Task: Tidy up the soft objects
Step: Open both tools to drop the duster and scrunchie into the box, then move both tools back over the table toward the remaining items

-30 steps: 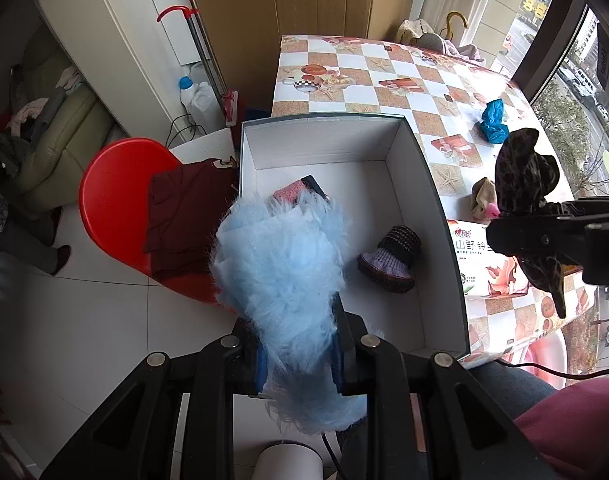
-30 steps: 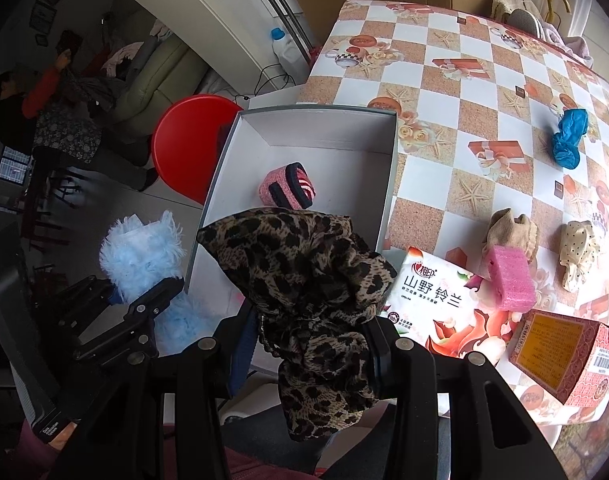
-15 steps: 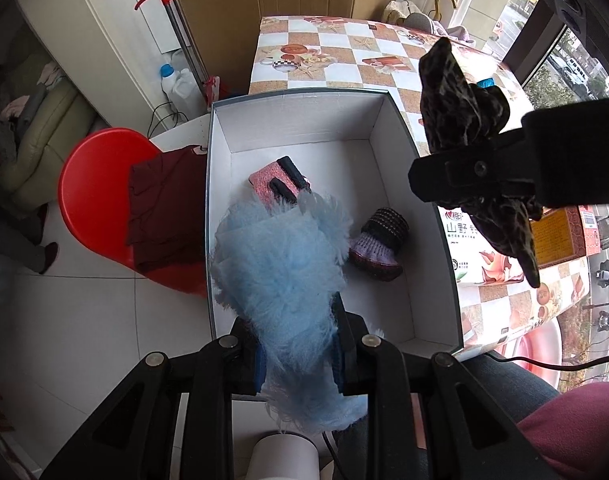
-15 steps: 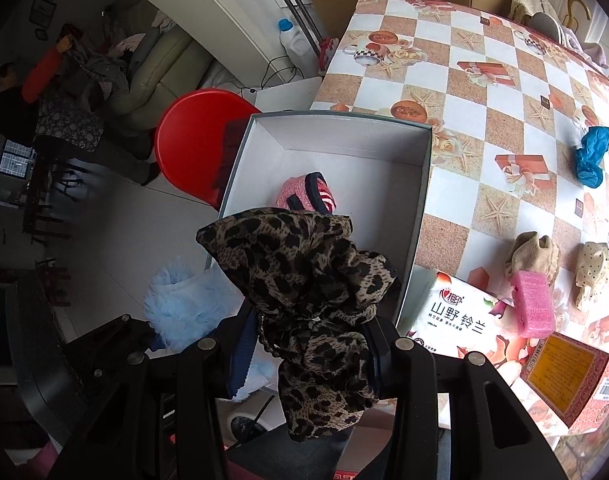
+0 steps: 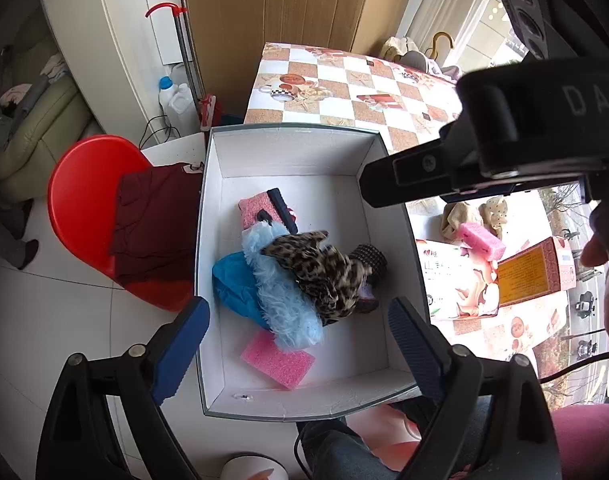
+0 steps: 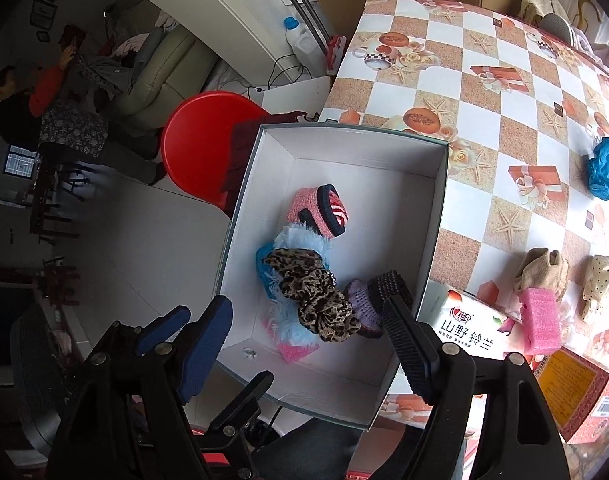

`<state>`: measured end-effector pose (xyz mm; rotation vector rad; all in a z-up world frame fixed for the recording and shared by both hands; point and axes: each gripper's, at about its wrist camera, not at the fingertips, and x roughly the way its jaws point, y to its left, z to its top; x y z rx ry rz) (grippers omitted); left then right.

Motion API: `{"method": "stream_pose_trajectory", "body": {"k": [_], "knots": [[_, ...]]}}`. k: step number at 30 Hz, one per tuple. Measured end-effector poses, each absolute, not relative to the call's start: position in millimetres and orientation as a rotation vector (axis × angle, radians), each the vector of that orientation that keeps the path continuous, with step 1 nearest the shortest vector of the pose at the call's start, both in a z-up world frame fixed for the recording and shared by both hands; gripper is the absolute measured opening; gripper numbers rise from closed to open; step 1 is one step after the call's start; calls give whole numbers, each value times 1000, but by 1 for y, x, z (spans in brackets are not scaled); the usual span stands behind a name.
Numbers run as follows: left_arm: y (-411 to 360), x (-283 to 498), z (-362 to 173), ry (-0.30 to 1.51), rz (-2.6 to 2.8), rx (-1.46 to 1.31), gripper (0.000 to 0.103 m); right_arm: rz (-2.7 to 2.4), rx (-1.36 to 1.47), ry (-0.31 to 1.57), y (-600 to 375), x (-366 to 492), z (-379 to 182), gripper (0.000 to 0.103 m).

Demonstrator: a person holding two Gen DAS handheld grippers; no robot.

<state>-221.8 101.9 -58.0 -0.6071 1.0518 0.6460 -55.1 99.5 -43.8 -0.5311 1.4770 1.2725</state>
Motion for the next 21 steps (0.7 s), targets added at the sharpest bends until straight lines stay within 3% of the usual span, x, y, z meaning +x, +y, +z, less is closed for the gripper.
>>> {"method": "stream_pose_trajectory", "body": {"k": [1,2,3,11,21], "knots": [[103,-223,-54,1021,649,-619,103,1266,-528,1476,98,-52,-42,83],[105,-224,-51,1000,646,-627,103,1257,-524,1477,97,-49,-41,98],[106,-223,-48,981,641,-634,103,1246,-515,1479,94,-45,-40,103],[109,-182,-39,991,538,-657,103,1101,-409,1533,37,23,-25,103],[82,-77,-51,1091,368,-639,103,801,-231,1553,-91,161,-6,103]]}}
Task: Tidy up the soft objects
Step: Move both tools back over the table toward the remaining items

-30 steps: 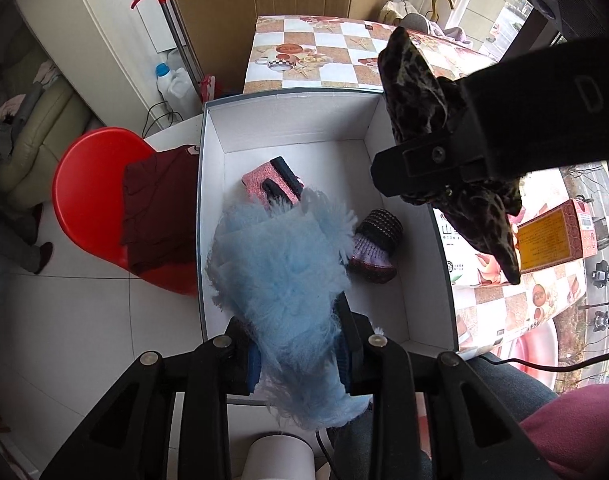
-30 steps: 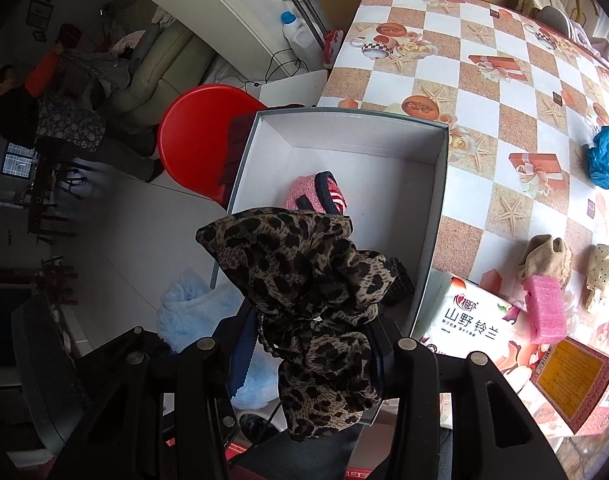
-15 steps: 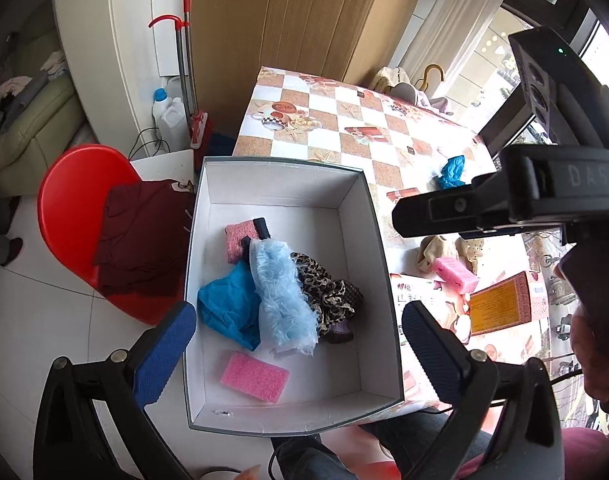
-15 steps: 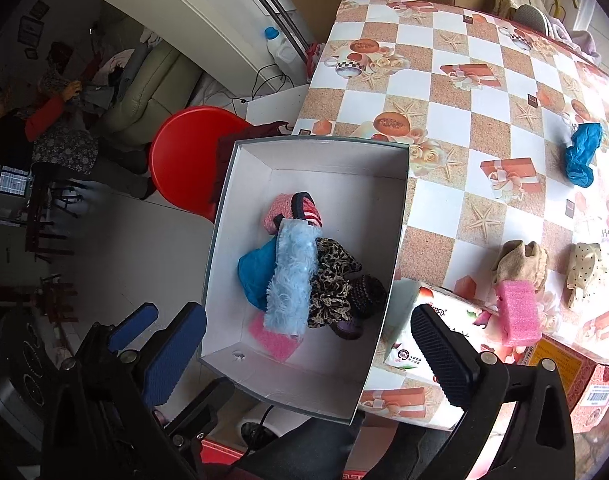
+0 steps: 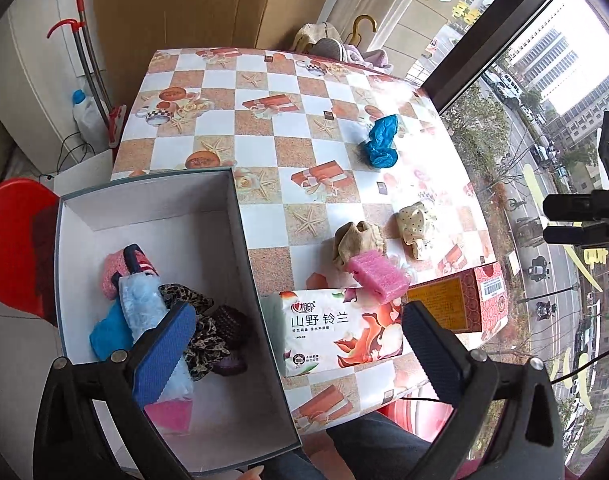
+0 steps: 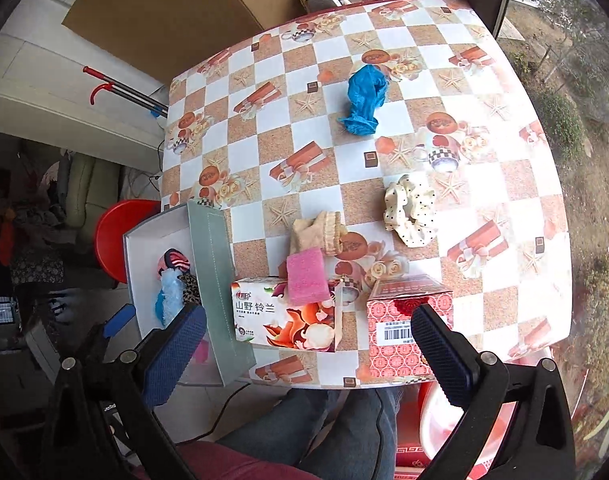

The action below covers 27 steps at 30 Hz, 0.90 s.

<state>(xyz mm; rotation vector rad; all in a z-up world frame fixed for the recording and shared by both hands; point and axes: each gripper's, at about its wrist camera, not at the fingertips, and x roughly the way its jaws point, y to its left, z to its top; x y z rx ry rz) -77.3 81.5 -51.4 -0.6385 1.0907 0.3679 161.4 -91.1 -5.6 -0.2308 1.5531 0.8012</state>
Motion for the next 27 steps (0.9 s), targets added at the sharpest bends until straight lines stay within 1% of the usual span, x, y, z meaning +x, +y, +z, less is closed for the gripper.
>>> {"method": "stream_pose_trajectory", "body": {"k": [3,7,15,20,22,27], "knots": [[70,-48,-58,1128,351,-627,103,700,-253,1563,-117,199,-24,103],[63,-18,-66,1178,359,-613,103,662,-306,1617,-128,233,-72,103],[73,43,-74,1258,415,-558,103,839,-487,1706,-68,254,-176,103],[84,98,-85,1304,426,-499,103,923,-630,1723,-34,249,-225,103],[86,125,-94,1323,415,-473,103,942,-663,1730,-30,246,-238,103],[88,193,-121,1365,366,-438,103,1000,-726,1693,-32,238,-245,102]]}}
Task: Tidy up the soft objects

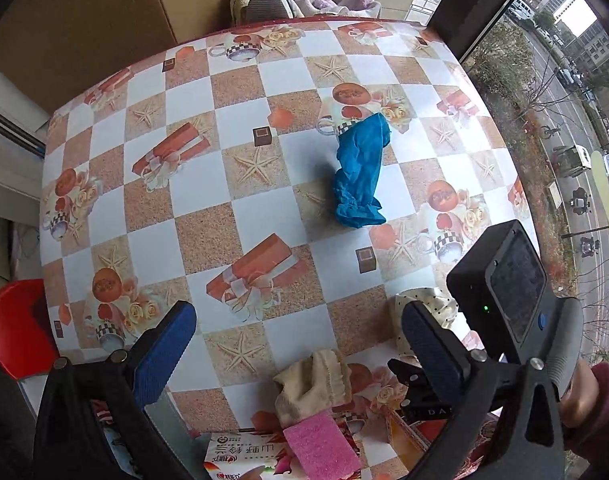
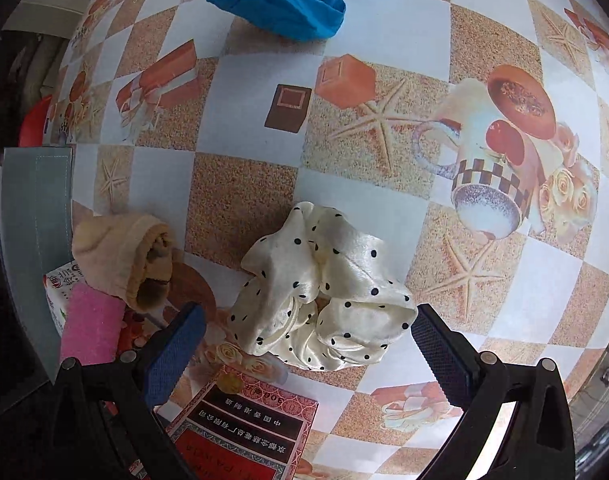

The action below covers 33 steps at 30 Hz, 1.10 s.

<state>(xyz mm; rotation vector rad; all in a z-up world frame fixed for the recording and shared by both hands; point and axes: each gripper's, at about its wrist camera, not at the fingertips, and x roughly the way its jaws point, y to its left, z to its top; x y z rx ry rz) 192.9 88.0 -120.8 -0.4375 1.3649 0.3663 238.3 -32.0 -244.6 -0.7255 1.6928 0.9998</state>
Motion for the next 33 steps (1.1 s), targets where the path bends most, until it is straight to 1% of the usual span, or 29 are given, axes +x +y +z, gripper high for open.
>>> {"method": "stream_pose_trajectory", "body": {"k": [1,2,3,4,6,7,9,13,15,16,18,20,21,22,23,26,33], "knots": [[87,207,-127,1375,352,-436,103,999,-732,1688,-34,238,-245,98],[86,220,-133,1381,339,-436,103,1004,-727,1691,-36,238,-246,85],[85,231,-139,1386,332,-433,103,1001,-721,1698,-38,239,-247,80],[84,242,-145,1392,330,-424,103,1007,-708,1691,-41,241,-245,79],[80,263,-154,1398,324,-395,103,1022,-690,1686,-46,242,-243,57],[79,271,-158,1400,326,-385,103,1019,-691,1675,-48,242,-242,52],[77,287,-166,1403,340,-371,103,1023,-677,1663,-56,244,-239,34],[80,313,-182,1409,351,-363,101,1026,-547,1655,-81,255,-227,34],[80,322,-194,1438,357,-347,97,1025,-495,1645,-95,261,-219,34],[82,326,-203,1461,359,-347,93,1022,-477,1640,-102,266,-215,34],[84,330,-219,1518,369,-355,79,1007,-441,1636,-110,275,-209,34],[86,329,-233,1586,417,-349,45,988,-399,1640,-121,281,-205,34],[87,327,-237,1599,420,-372,39,976,-379,1639,-120,287,-202,34],[89,325,-234,1573,402,-407,25,965,-359,1636,-125,290,-199,34],[89,324,-233,1569,381,-430,20,951,-338,1631,-129,292,-196,34],[82,317,-215,1496,346,-392,17,899,-281,1606,-139,300,-184,34],[55,287,-159,1355,296,-276,17,771,-127,1581,-171,309,-161,34]]}}
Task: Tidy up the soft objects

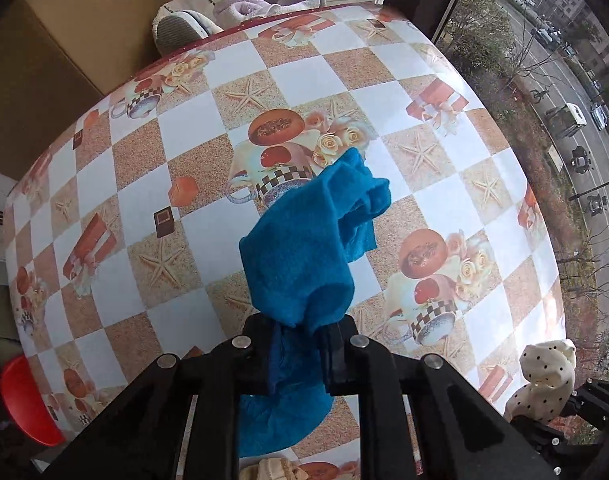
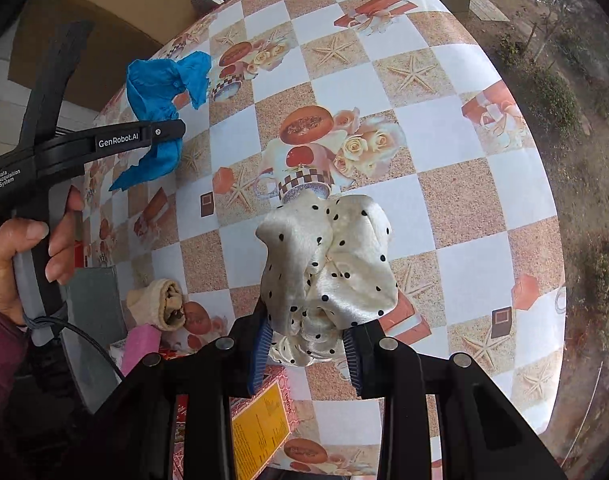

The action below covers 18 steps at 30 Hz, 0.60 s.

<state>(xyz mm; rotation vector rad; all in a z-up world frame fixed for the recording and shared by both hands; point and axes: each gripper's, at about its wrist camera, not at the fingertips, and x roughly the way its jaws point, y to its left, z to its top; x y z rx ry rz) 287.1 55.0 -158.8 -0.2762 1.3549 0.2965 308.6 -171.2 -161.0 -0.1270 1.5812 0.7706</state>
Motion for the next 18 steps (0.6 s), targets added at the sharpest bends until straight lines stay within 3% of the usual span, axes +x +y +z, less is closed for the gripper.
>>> {"method": "stream_pose_trajectory", "body": {"k": [18], "knots": [[-22,128,-93,1305,177,-191,17,542,-74,1605,-261,225,-152,34]]}}
